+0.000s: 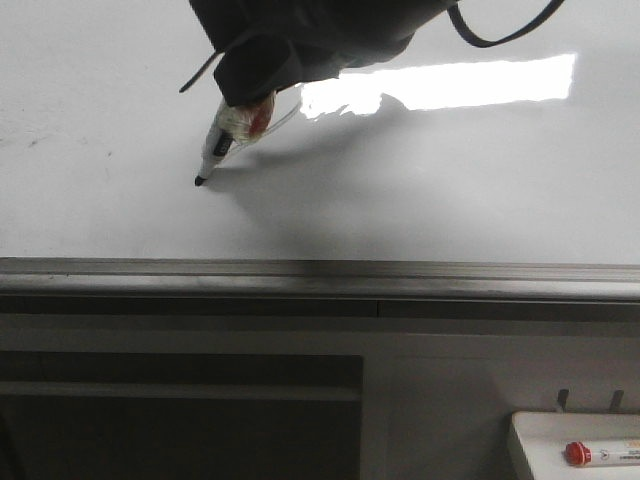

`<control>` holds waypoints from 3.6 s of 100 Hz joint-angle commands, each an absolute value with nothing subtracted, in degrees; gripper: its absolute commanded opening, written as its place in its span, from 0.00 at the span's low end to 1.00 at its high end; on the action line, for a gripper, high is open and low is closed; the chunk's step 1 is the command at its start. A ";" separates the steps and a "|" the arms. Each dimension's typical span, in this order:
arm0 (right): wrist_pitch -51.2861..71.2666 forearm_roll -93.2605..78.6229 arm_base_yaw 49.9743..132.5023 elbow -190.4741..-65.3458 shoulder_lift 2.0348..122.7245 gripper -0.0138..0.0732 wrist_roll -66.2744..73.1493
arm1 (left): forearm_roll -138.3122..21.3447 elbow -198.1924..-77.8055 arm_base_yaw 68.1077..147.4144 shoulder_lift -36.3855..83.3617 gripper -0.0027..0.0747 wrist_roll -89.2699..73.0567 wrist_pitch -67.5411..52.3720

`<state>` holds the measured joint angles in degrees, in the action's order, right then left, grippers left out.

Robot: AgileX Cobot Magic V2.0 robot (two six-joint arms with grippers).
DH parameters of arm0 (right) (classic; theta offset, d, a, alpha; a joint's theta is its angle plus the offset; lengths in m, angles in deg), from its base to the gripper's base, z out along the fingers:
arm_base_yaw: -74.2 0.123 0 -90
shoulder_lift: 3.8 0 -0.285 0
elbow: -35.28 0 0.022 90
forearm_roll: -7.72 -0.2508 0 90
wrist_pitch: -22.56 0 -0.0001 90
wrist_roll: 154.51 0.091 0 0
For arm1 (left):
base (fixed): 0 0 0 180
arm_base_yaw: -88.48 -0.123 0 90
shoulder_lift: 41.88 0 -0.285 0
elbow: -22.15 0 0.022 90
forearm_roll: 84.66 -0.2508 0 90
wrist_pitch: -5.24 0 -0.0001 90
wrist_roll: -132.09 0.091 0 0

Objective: Write number 2 on whiteboard

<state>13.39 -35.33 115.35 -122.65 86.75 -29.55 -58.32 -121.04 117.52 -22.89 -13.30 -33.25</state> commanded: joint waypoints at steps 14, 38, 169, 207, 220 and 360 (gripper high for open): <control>15.21 -33.41 106.52 -121.95 81.01 0.08 -30.91 | -56.67 -122.21 117.38 -22.00 0.01 -14.06 -29.20; 14.01 -33.41 94.10 -112.91 70.75 0.08 -30.91 | -56.67 -122.21 117.38 -22.00 0.01 -14.06 -29.29; -9.47 -49.74 124.48 -128.63 63.45 0.08 -36.09 | -32.57 -138.97 117.38 7.95 0.51 5.64 -57.30; -4.03 -49.74 133.21 -129.43 66.23 0.08 -36.09 | -28.97 -138.96 117.38 12.94 0.43 5.64 -60.82; -3.15 -49.74 133.21 -129.43 65.99 0.08 -36.09 | -30.56 -138.96 117.38 12.94 0.25 5.64 -60.94; 8.66 -49.73 130.87 -133.84 56.12 0.15 -36.09 | -43.81 -132.05 117.38 13.09 0.01 -5.20 -22.23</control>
